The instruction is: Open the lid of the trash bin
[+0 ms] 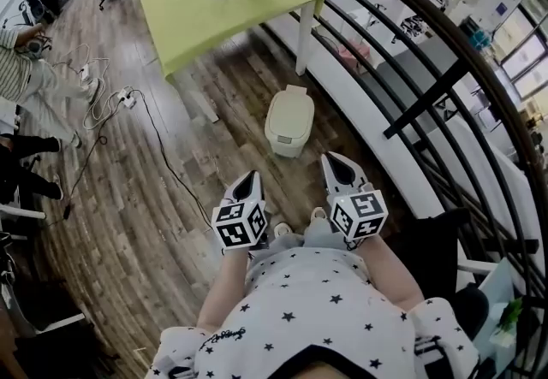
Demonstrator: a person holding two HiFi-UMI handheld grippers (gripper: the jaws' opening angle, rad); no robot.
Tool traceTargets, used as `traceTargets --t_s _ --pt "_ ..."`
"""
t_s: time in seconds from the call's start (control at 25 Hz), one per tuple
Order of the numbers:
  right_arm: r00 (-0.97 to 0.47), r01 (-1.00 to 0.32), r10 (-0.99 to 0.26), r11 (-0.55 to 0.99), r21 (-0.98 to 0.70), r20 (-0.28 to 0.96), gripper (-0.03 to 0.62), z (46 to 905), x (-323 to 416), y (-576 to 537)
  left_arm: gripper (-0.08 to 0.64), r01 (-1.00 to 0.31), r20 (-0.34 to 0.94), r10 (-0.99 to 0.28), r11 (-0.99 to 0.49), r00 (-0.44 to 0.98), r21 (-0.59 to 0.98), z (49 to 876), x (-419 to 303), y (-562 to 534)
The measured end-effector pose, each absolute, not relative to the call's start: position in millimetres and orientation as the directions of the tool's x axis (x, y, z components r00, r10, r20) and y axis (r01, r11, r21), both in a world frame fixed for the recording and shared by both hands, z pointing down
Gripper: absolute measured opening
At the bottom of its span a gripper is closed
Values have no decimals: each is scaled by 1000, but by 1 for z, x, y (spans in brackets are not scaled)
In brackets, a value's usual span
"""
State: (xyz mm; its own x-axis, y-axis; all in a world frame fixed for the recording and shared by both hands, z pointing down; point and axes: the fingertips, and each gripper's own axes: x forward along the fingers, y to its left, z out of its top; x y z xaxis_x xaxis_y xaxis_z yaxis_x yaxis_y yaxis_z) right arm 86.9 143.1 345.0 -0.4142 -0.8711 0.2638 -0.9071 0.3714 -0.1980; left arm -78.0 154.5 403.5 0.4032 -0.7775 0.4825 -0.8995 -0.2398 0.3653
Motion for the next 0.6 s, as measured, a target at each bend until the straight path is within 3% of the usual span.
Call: traceTargets --t_s 0.6 --pt "-454 -888 -846 406 -216 280 -8 342 77 119 12 -900 505 -765 -218 398 378 411 -83 119"
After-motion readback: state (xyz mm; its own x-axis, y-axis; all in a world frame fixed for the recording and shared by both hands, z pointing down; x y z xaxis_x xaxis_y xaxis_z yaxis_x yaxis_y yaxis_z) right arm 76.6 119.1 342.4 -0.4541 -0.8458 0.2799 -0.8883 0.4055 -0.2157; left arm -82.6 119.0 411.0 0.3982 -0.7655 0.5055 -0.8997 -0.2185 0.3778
